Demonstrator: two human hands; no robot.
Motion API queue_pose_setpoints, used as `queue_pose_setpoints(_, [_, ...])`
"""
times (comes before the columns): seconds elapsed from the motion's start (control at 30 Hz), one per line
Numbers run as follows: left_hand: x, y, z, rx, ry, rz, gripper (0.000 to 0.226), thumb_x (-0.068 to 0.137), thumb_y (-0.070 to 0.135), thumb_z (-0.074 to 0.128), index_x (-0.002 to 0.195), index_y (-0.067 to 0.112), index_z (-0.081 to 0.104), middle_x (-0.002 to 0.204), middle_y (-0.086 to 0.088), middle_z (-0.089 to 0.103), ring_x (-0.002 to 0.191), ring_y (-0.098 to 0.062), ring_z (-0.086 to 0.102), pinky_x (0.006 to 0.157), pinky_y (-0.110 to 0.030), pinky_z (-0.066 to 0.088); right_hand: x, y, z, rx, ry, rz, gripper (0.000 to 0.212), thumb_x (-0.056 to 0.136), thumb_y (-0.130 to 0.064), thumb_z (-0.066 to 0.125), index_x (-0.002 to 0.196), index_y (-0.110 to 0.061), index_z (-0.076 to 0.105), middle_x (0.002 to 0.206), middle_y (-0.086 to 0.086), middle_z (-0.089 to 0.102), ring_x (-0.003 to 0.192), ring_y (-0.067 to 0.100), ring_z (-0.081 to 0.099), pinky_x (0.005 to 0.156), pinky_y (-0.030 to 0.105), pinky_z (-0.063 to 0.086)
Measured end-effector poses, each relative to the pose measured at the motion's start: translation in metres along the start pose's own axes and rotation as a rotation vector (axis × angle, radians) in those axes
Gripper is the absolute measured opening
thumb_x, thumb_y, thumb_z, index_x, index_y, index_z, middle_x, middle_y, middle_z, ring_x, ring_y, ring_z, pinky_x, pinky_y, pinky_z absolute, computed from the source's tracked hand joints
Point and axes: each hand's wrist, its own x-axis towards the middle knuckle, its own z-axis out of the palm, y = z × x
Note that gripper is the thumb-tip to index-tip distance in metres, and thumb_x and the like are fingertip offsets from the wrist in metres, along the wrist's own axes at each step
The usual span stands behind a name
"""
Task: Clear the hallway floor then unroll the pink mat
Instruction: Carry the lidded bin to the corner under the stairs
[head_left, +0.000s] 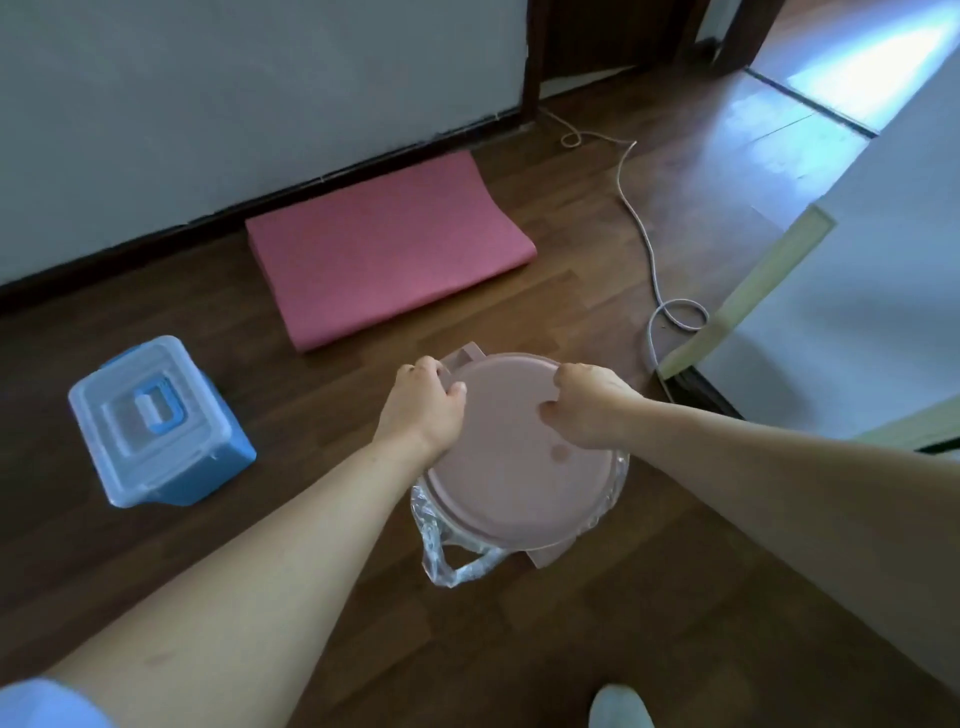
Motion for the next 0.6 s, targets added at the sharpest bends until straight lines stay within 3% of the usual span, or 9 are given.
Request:
queue_pose_setpoints(0.07, [0.015,-0.007,0.027,0.025,-0.006,-0.031,0.044,0.094,0.032,0.046,0.132,0.010,0.044,0.135,-0.012,0.045,0.115,-0.030,0.053,0.088,-0.035,0.041,0.019,0.025,0.017,-0.032,-0.003,0.060,0.051,0.091,-0.033,0.052,0.134,-0.007,0.043,0.129,0.014,0.051,0.120,0.035,0.045,0.085,0.033,0.041])
queue_pose_setpoints(0.2, [0.041,-0.024,0.068,0.045,0.005,-0.138,0.059,0.093,0.037,0.049,0.141,0.008,0.032,0.144,-0.017,0.033,0.126,-0.036,0.044,0.102,-0.042,0.037,0.055,0.064,0.039,0.074,0.029,0.165,0.063,0.092,-0.042,0.049,0.140,-0.006,0.032,0.136,0.016,0.044,0.125,0.036,0.044,0.100,0.036,0.040])
queue_pose_setpoints(0.27, [0.052,-0.033,0.078,0.054,0.000,-0.181,0.064,0.091,0.040,0.051,0.142,0.007,0.030,0.145,-0.018,0.033,0.129,-0.037,0.041,0.105,-0.044,0.035,0.067,0.076,0.046,0.198,0.020,0.180,0.066,0.091,-0.044,0.052,0.140,-0.004,0.034,0.127,0.015,0.051,0.111,0.032,0.055,0.083,0.027,0.050])
queue_pose_setpoints(0.33, [0.061,-0.043,0.087,0.039,-0.016,-0.203,0.070,0.090,0.046,0.052,0.142,0.006,0.028,0.144,-0.018,0.037,0.129,-0.037,0.042,0.105,-0.043,0.036,0.076,0.084,0.057,0.290,-0.015,0.176,0.062,0.091,-0.047,0.053,0.133,-0.003,0.044,0.099,0.010,0.060,0.081,0.027,0.062,0.050,0.020,0.047])
queue_pose_setpoints(0.37, [0.066,-0.047,0.090,0.014,-0.027,-0.206,0.074,0.088,0.050,0.052,0.143,0.006,0.027,0.144,-0.017,0.039,0.129,-0.036,0.043,0.104,-0.043,0.037,0.081,0.088,0.063,0.349,-0.032,0.181,0.061,0.090,-0.049,0.054,0.129,-0.004,0.048,0.093,0.009,0.061,0.075,0.027,0.062,0.046,0.021,0.045])
queue_pose_setpoints(0.47, [0.079,-0.054,0.094,-0.069,-0.044,-0.203,0.085,0.082,0.059,0.056,0.142,0.005,0.029,0.144,-0.016,0.041,0.128,-0.035,0.045,0.107,-0.044,0.037,0.093,0.093,0.073,0.562,-0.055,0.213,0.062,0.083,-0.052,0.062,0.126,-0.008,0.052,0.099,0.009,0.063,0.079,0.027,0.063,0.053,0.027,0.047])
queue_pose_setpoints(0.6, [0.087,-0.055,0.087,-0.105,-0.026,-0.218,0.090,0.077,0.063,0.060,0.139,0.003,0.035,0.140,-0.017,0.047,0.126,-0.037,0.047,0.107,-0.045,0.037,0.097,0.082,0.069,0.661,-0.031,0.216,0.062,0.080,-0.049,0.067,0.125,-0.009,0.052,0.103,0.007,0.062,0.088,0.028,0.062,0.065,0.032,0.050])
